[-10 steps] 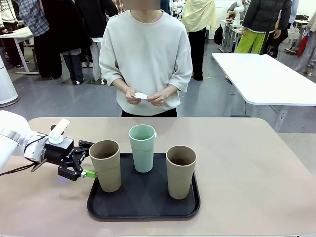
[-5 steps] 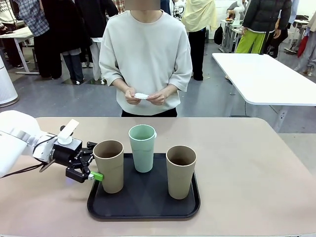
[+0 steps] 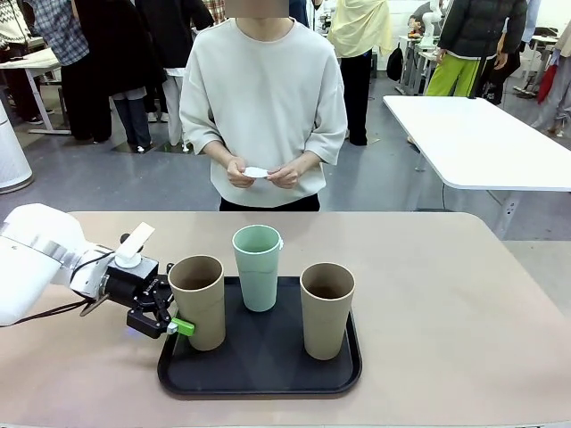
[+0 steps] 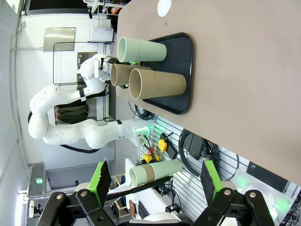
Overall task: Place coasters on the table and set cups on them.
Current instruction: Pick up one Reusable plastic cup and place it on a coaster set by the human.
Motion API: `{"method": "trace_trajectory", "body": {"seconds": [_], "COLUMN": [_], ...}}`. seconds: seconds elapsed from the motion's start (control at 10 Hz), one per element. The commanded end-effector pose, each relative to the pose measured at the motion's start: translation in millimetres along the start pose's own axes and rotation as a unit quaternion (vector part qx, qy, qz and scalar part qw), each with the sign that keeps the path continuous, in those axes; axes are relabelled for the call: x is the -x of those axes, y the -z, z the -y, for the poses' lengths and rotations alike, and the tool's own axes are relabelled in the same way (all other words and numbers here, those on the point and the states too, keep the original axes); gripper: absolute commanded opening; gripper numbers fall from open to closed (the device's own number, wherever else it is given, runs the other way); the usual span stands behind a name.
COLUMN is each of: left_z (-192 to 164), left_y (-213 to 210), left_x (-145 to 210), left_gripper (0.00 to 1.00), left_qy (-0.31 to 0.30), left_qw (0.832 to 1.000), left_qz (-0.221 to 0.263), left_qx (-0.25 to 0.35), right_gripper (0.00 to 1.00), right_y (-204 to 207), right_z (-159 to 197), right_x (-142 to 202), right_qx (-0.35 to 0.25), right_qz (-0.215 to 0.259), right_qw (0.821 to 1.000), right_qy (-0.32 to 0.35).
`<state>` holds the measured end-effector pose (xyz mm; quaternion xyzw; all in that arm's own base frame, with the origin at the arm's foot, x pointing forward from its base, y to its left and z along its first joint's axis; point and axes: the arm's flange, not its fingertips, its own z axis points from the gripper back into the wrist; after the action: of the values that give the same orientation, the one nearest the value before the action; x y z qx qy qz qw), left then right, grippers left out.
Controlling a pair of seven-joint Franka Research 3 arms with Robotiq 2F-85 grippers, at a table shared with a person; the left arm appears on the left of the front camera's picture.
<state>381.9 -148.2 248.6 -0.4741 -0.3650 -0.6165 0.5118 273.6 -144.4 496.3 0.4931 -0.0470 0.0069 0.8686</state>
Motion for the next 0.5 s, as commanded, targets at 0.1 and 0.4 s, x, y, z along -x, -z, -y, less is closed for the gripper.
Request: {"method": "trace_trajectory", "body": {"seconds": [0.1,0.4], "left_z": [-3.2,-2.5], "left_y": [13.2,13.4], "left_x": [-1.4,-2.7], "left_gripper": [1.0,0.45], "left_qy": [-0.005,0.012], "left_qw": [1.0,1.0], "left_qz": [0.003,0.019], "left_qx": [0.0,0.018], "right_gripper": [1.0,1.0], "right_y": [0.2,0.2], "right_z": [0.7,0.7], "right_x": [-0.7,-0.7], "right_qx": [-0.006,-0.006], "right_qz": [-0.001,-0.001], "right_qw": [1.0,1.0], "right_qy": [0.0,0.0]}}
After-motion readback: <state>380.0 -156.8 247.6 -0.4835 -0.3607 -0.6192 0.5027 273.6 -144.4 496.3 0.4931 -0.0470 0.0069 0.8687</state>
